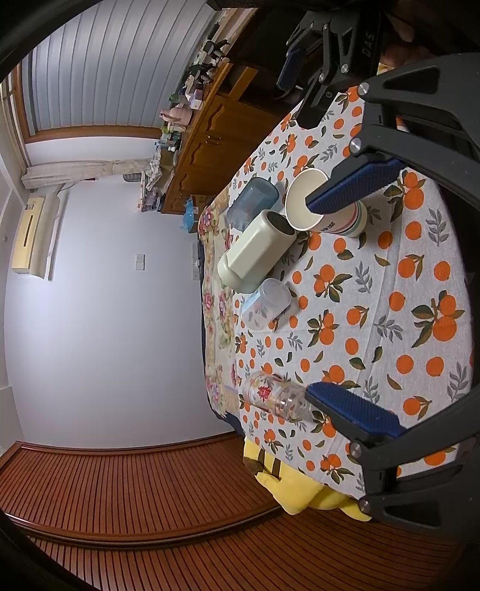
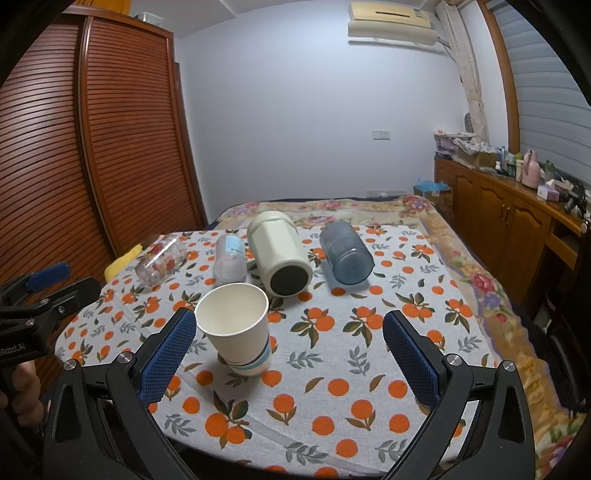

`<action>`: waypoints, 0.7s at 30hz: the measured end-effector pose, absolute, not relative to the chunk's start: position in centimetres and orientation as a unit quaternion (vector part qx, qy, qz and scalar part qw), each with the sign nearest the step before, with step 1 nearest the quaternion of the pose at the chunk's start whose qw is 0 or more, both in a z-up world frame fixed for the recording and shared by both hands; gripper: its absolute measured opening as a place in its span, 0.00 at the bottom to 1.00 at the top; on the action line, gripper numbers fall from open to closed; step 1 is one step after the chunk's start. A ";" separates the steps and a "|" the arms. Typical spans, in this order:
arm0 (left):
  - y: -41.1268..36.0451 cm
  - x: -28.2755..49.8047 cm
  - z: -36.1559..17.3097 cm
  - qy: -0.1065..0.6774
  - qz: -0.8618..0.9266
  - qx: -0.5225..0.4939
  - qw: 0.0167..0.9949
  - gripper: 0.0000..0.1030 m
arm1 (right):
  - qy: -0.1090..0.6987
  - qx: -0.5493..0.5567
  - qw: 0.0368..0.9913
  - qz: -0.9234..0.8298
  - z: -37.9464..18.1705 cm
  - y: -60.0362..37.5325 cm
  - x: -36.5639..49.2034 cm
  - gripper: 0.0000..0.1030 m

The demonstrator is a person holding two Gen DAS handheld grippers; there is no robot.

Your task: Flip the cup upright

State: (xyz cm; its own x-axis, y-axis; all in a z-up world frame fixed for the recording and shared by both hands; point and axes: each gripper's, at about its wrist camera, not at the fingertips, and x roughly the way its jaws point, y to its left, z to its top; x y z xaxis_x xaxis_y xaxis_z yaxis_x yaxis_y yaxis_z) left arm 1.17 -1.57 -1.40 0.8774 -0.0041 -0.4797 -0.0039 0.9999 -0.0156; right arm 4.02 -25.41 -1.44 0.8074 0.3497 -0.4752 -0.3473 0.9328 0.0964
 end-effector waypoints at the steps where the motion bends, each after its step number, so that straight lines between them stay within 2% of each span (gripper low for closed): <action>1: -1.6 1.2 -1.4 0.248 -0.001 -0.008 0.969 0.90 | 0.250 0.002 0.951 0.183 -1.4 -25.4 4.0 1.00; 21: -2.0 1.1 -1.4 0.247 -0.001 -0.006 0.969 0.90 | 0.248 0.002 0.952 0.181 -1.3 -25.4 4.0 1.00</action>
